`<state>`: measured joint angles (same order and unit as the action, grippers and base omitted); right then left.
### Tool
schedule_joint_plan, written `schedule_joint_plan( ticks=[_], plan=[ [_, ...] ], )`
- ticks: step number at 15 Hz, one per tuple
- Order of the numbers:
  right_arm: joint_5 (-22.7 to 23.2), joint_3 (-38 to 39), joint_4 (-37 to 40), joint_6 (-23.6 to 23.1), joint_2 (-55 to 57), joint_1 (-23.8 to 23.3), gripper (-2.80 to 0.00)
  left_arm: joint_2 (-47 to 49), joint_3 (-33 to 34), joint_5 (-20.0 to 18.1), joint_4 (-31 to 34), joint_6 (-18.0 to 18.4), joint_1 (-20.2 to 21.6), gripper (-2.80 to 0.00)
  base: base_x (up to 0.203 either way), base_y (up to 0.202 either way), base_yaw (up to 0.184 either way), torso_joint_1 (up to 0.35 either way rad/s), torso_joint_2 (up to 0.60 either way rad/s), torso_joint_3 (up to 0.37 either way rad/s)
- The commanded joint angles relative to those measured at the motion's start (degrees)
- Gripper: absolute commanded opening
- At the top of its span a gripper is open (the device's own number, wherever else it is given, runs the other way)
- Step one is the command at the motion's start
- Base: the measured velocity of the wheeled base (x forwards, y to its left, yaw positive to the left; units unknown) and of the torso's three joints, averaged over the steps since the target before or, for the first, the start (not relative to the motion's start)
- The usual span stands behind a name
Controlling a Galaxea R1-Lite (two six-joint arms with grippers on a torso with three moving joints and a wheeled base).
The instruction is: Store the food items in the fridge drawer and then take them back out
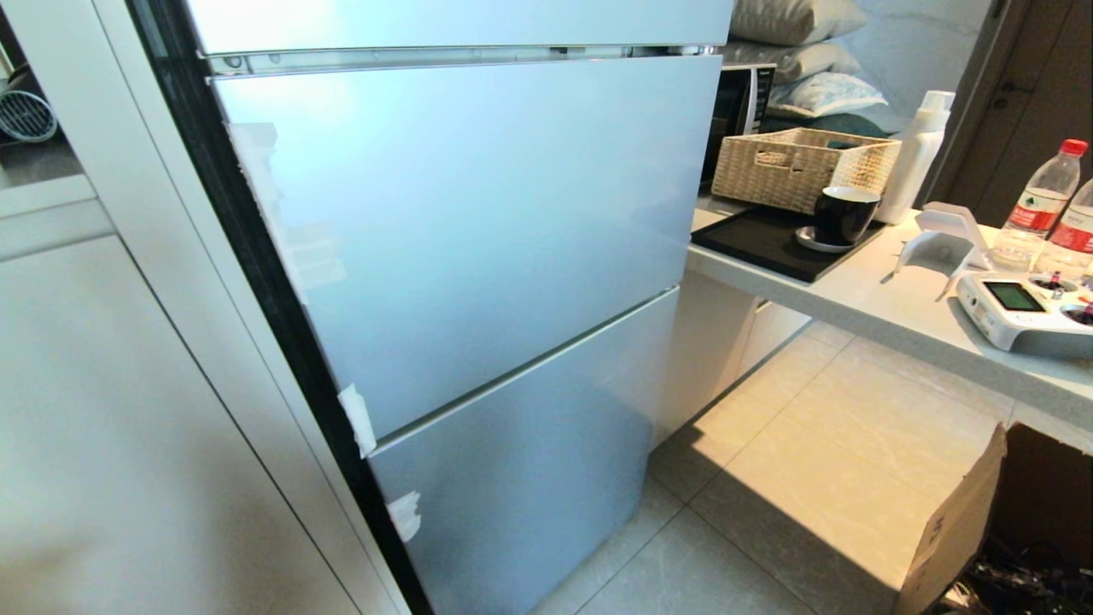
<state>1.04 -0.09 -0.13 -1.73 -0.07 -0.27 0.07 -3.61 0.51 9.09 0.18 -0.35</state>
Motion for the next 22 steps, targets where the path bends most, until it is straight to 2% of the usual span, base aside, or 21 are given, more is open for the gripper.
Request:
schedule_joint_plan(
  ticks=[1,22],
  plan=[
    [0.0,0.0,0.0,0.0,0.1,0.0,-2.8,0.0,0.0,0.0,0.0,0.0,0.0,-2.8,0.0,0.0,0.0,0.0,0.0,0.0],
    [0.0,0.0,0.0,0.0,0.1,0.0,-2.8,0.0,0.0,0.0,0.0,0.0,0.0,-2.8,0.0,0.0,0.0,0.0,0.0,0.0]
  ],
)
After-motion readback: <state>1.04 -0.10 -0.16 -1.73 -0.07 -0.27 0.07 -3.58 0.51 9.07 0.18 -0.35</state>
